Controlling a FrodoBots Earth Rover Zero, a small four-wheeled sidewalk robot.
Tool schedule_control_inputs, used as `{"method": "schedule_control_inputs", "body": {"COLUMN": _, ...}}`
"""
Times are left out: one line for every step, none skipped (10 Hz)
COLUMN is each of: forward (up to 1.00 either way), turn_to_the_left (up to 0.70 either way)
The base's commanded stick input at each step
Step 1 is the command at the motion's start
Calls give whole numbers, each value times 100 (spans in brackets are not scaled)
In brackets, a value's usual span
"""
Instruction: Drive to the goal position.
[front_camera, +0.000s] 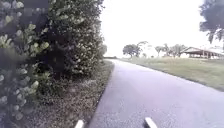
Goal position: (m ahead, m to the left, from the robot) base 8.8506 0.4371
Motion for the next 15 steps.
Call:
{"method": "schedule_control_inputs", "body": {"forward": 0, "turn_to_the_left": 0}}
{"method": "schedule_control_inputs", "body": {"forward": 0, "turn_to_the_left": 0}}
{"method": "schedule_control_inputs", "body": {"forward": 0, "turn_to_the_left": 0}}
{"method": "schedule_control_inputs", "body": {"forward": 0, "turn_to_the_left": 0}}
{"method": "schedule_control_inputs", "body": {"forward": 0, "turn_to_the_left": -63}}
{"method": "schedule_control_inputs", "body": {"forward": 0, "turn_to_the_left": -70}}
{"method": "schedule_control_inputs", "body": {"forward": 0, "turn_to_the_left": -70}}
{"method": "schedule_control_inputs", "body": {"forward": 0, "turn_to_the_left": -70}}
{"method": "schedule_control_inputs", "body": {"forward": 0, "turn_to_the_left": -70}}
{"method": "schedule_control_inputs", "body": {"forward": 0, "turn_to_the_left": -70}}
{"method": "schedule_control_inputs", "body": {"forward": 0, "turn_to_the_left": -70}}
{"method": "schedule_control_inputs", "body": {"forward": 0, "turn_to_the_left": -70}}
{"method": "schedule_control_inputs", "body": {"forward": 0, "turn_to_the_left": -70}}
{"method": "schedule_control_inputs", "body": {"forward": 0, "turn_to_the_left": -70}}
{"method": "schedule_control_inputs", "body": {"forward": 0, "turn_to_the_left": -70}}
